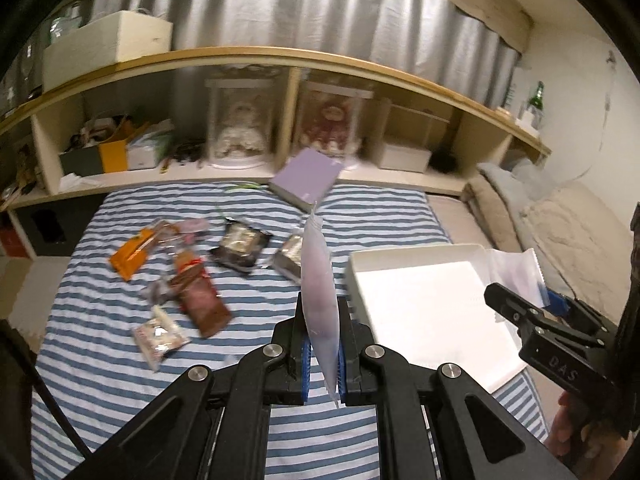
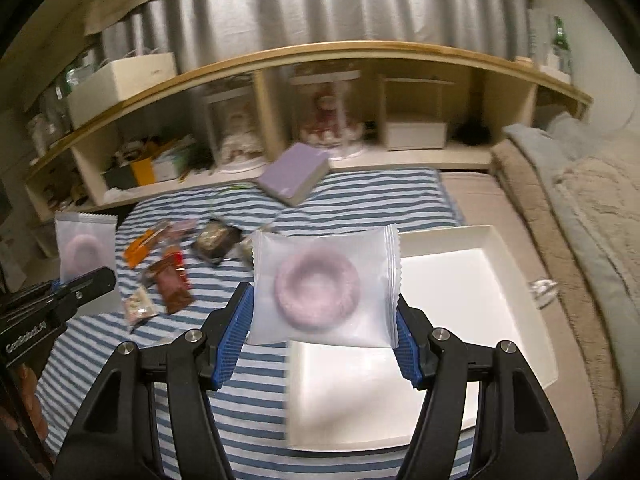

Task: Organize snacks
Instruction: 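Carry both pink-ring packets over the white tray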

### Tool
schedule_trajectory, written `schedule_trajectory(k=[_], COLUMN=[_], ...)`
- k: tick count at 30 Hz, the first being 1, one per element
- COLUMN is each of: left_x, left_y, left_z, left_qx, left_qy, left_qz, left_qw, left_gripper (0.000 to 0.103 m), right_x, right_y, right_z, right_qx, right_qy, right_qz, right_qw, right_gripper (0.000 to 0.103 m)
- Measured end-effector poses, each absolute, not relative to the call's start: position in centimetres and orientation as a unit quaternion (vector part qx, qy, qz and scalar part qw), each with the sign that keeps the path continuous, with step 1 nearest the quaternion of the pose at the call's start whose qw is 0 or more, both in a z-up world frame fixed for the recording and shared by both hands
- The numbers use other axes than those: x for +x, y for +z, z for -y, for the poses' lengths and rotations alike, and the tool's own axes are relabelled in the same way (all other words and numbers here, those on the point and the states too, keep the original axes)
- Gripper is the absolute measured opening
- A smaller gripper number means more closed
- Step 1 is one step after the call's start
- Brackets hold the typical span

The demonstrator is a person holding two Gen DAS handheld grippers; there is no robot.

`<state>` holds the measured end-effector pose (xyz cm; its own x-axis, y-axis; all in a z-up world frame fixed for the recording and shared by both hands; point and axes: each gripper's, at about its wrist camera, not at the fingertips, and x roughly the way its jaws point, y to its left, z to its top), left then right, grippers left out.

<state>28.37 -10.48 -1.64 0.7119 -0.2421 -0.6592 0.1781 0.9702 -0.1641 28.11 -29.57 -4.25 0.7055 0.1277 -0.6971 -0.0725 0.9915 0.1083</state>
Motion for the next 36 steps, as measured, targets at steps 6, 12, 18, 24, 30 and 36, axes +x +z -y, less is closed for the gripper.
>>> schedule_trajectory(k=[6,12,18,24,30,36], left_x=[30.2,32.8,35.5,38.6,41.6,43.6], left_y=[-2.9,-5.7,-9.1,-12.3,-14.6,-15.7], left_z=[14.7,19.1,22.9,25.6,27.5,28.5], left_qx=[-0.036,-0.039,-0.043,-0.033,-0.020,-0.001], left_qy=[-0.131,-0.149,-0.158,-0.151,-0.139,-0.126], left_qz=[-0.368,-0.388,-0.415,-0.435,-0.440,-0.437], left_qw=[0.920,0.909,0.895,0.887,0.887,0.890], left_gripper=[0.010,0.010,0.010,0.010,0.010,0.010], right_x=[28.8,29.7,30.7,32.0,32.7,33.3], right_y=[-5.2,-6.8,-9.5,-12.6,-14.2,-14.5], right_z=[33.9,37.2,39.3,40.9,42.4,43.4], right_qx=[0.026,0.031,0.029,0.027,0.040,0.062], right_qy=[0.008,-0.023,-0.042,-0.060,-0.071,-0.071], right_qz=[-0.393,-0.410,-0.438,-0.480,-0.490,-0.488], right_qw=[0.919,0.911,0.897,0.875,0.868,0.868], right_gripper=[0.066,0.066,0.068,0.068,0.069,0.070])
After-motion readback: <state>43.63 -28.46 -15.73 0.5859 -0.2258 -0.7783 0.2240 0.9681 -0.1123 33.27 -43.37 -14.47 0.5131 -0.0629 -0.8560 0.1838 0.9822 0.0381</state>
